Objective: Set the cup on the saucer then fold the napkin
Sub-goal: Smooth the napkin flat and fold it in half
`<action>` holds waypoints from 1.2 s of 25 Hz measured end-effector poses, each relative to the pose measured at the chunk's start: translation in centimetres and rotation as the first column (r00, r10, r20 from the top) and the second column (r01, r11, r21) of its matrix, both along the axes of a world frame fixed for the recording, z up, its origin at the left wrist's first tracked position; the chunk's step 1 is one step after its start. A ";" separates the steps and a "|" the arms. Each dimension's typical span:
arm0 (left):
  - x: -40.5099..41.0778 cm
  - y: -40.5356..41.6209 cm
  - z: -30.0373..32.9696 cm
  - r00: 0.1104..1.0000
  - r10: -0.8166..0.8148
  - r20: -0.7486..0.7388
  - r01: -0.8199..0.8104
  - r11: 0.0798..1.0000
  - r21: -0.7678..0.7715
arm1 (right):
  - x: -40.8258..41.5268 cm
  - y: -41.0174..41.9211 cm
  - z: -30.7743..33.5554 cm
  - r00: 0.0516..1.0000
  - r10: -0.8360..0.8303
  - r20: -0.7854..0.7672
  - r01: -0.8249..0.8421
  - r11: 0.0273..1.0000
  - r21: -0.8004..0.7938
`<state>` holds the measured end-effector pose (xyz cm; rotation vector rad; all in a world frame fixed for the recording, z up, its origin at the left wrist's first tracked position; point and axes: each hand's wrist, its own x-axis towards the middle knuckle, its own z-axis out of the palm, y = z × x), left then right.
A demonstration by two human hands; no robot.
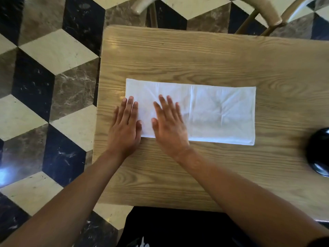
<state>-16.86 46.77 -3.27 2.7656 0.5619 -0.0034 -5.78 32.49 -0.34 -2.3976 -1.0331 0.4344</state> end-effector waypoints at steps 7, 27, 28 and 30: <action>-1.1 0.8 -2.0 0.996 -0.075 -0.051 0.076 0.997 0.021 | -3.8 4.3 -2.7 0.999 0.042 0.021 -0.040 0.992 -0.121; -1.3 0.8 -3.8 0.996 -0.043 -0.084 0.061 0.974 0.217 | 6.7 -16.3 -5.0 0.967 -0.063 0.246 0.143 0.935 -0.325; -1.3 0.8 -3.8 0.995 -0.047 -0.085 0.064 0.975 0.215 | 7.3 -17.3 -5.0 0.966 -0.083 0.244 0.163 0.931 -0.328; -1.2 0.9 -3.8 0.994 -0.049 -0.095 0.068 0.977 0.203 | 8.3 -18.9 -4.9 0.966 -0.125 0.227 0.199 0.921 -0.336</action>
